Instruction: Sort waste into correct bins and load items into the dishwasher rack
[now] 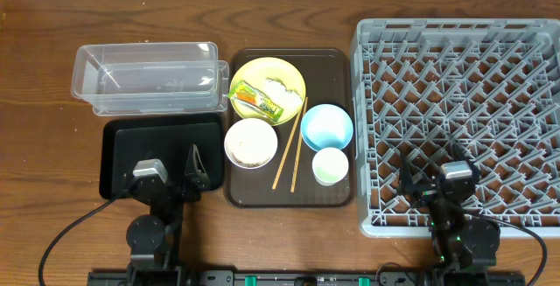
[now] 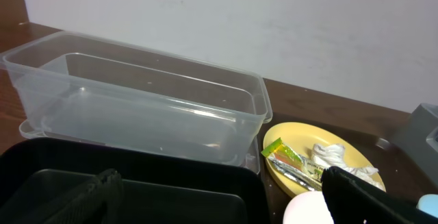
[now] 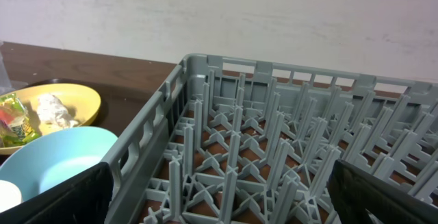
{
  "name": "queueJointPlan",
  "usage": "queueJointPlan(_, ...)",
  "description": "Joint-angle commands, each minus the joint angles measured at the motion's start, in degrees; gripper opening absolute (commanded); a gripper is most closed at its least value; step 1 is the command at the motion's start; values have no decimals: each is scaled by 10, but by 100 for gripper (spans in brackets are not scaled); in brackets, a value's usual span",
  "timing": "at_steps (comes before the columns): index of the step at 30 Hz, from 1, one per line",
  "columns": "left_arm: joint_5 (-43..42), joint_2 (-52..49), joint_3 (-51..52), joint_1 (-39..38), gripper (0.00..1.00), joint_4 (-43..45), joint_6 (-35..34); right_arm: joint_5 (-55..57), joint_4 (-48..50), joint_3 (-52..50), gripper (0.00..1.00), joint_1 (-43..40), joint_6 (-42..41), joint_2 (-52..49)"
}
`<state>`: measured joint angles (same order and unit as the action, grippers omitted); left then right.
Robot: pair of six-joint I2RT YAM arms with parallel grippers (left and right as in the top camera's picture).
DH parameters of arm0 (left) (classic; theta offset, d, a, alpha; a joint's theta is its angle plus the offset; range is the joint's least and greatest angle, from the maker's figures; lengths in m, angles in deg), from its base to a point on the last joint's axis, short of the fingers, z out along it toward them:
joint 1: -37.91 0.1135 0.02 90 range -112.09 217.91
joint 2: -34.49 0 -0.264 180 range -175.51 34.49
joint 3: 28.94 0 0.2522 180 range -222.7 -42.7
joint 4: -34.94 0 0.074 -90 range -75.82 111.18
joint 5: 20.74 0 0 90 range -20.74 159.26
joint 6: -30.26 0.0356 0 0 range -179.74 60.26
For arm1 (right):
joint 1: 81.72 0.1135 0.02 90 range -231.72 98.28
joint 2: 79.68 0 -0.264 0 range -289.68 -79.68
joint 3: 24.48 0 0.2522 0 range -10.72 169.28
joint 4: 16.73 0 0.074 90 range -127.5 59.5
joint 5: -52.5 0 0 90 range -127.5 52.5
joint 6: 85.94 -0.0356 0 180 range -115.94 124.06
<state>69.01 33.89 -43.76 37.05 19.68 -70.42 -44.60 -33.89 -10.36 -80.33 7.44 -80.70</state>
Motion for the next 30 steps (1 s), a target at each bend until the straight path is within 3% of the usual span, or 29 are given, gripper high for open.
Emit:
queueJointPlan(1,7,4,8,3,95,-26,-1,-6,-2,0,99,5,-11,1)
queueJointPlan(8,7,-15,-25,3,95,-74,-1,45,-31,18,99,5,-12,-3)
queueJointPlan(14,7,-90,-107,3,95,-155,-1,92,-93,80,99,5,-38,-50)
queueJointPlan(24,-1,-339,-330,3,95,-330,-1,97,-193,253,99,5,-66,-285)
queueJointPlan(30,-64,-518,-490,3,95,-467,-1,88,-339,410,99,5,-66,-448)
